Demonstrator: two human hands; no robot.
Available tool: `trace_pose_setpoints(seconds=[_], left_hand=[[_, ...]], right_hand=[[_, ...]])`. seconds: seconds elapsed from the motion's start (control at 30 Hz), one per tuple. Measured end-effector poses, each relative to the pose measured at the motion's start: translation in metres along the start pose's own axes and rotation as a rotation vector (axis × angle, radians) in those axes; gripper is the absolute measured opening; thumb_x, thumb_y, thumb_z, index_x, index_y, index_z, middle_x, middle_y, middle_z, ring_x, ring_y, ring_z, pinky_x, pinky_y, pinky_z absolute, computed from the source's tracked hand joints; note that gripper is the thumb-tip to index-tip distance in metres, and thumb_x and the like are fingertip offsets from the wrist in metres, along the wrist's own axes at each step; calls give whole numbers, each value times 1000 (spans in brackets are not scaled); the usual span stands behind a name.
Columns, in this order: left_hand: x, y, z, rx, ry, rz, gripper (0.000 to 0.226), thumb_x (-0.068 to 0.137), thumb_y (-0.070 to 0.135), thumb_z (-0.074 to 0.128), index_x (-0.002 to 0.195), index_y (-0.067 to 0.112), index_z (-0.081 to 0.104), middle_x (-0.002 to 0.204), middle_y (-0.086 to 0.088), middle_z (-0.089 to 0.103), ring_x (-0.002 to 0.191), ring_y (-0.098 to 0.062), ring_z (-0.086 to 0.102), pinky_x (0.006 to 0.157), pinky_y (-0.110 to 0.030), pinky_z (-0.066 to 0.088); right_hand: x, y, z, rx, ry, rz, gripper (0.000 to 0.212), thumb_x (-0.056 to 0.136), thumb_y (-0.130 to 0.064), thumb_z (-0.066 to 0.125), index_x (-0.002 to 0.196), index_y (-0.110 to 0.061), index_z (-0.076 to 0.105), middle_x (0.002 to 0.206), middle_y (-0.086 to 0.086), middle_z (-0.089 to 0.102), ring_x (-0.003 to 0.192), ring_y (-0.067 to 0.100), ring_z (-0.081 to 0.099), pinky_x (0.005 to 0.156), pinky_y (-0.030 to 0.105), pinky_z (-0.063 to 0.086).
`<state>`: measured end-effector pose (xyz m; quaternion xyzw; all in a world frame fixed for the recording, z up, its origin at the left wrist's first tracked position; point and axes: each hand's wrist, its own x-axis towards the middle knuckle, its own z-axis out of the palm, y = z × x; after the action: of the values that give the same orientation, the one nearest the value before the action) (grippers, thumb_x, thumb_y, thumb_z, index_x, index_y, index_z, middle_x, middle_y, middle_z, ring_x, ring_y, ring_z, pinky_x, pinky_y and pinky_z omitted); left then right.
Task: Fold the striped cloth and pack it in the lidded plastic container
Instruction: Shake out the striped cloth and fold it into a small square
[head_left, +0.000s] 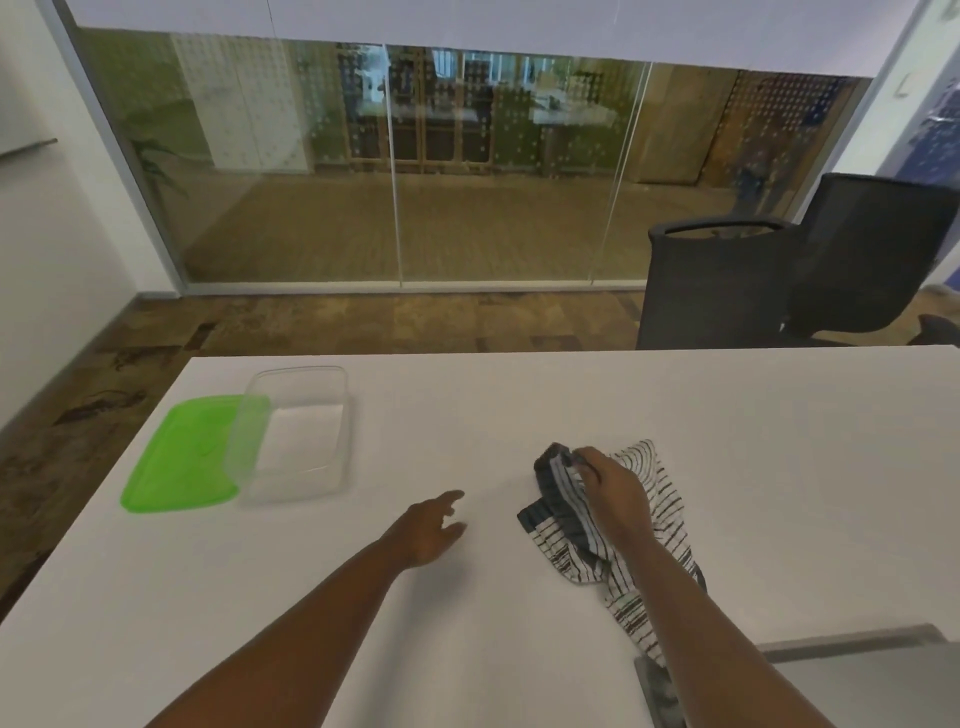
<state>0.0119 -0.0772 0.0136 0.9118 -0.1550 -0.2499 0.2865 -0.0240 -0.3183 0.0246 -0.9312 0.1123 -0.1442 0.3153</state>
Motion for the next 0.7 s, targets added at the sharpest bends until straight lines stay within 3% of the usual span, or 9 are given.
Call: trace_pose_setpoints(seconds=[0.13, 0.17, 0.23, 0.3, 0.37, 0.47, 0.6, 0.7], left_hand=[[0, 33, -13, -116, 135, 139, 66, 93, 28, 52, 149, 20, 17, 155, -6, 26, 140, -21, 31, 116, -34, 28], [1, 43, -17, -121, 185, 184, 69, 93, 29, 52, 149, 20, 14, 157, -4, 22, 143, -20, 26, 117, -34, 26], [0, 62, -25, -134, 273, 258, 74, 91, 30, 55, 149, 19, 11, 159, -1, 17, 145, -18, 21, 116, -34, 24], [0, 79, -32, -164, 315, 303, 79, 86, 30, 62, 149, 21, 14, 157, -2, 24, 142, -19, 28, 114, -36, 29], [-1, 94, -37, -238, 314, 352, 76, 82, 23, 68, 145, 23, 26, 146, -4, 45, 132, -22, 45, 107, -37, 41], [-4, 109, -45, -292, 385, 377, 53, 81, 14, 66, 130, 17, 46, 121, -8, 65, 107, -26, 63, 88, -35, 52], [-8, 115, -58, -290, 448, 346, 30, 87, 13, 59, 116, 7, 60, 110, -13, 69, 97, -27, 64, 85, -38, 53], [-13, 118, -70, -393, 498, 328, 28, 85, 21, 64, 109, 6, 65, 96, -5, 68, 87, -18, 62, 77, -29, 50]], right_hand=[[16, -27, -12, 120, -27, -130, 18, 93, -13, 50, 97, -11, 68, 91, 6, 72, 79, 21, 63, 68, 31, 47], [18, -35, -15, 138, -37, -155, 16, 92, -13, 54, 96, -10, 69, 92, 6, 73, 79, 19, 62, 71, 28, 48], [23, -50, -20, 173, -74, -197, 12, 88, -15, 61, 94, -11, 70, 90, 3, 72, 77, 12, 60, 69, 9, 44], [25, -68, -23, 236, -131, -228, 10, 82, -16, 68, 92, -13, 70, 85, -3, 69, 73, 6, 60, 67, 5, 43], [25, -84, -27, 339, -158, -247, 14, 76, -11, 74, 87, -17, 67, 78, -9, 66, 69, -2, 62, 65, 5, 48], [25, -101, -35, 445, -83, -266, 23, 72, -7, 77, 89, -16, 63, 79, -16, 61, 70, -11, 60, 64, 2, 47], [21, -104, -45, 572, -51, -229, 41, 69, -16, 80, 102, -21, 57, 93, -20, 58, 81, -3, 58, 69, 4, 48], [16, -96, -43, 578, -136, -184, 51, 68, -20, 81, 109, -26, 52, 99, -21, 59, 89, -5, 59, 72, 2, 47]])
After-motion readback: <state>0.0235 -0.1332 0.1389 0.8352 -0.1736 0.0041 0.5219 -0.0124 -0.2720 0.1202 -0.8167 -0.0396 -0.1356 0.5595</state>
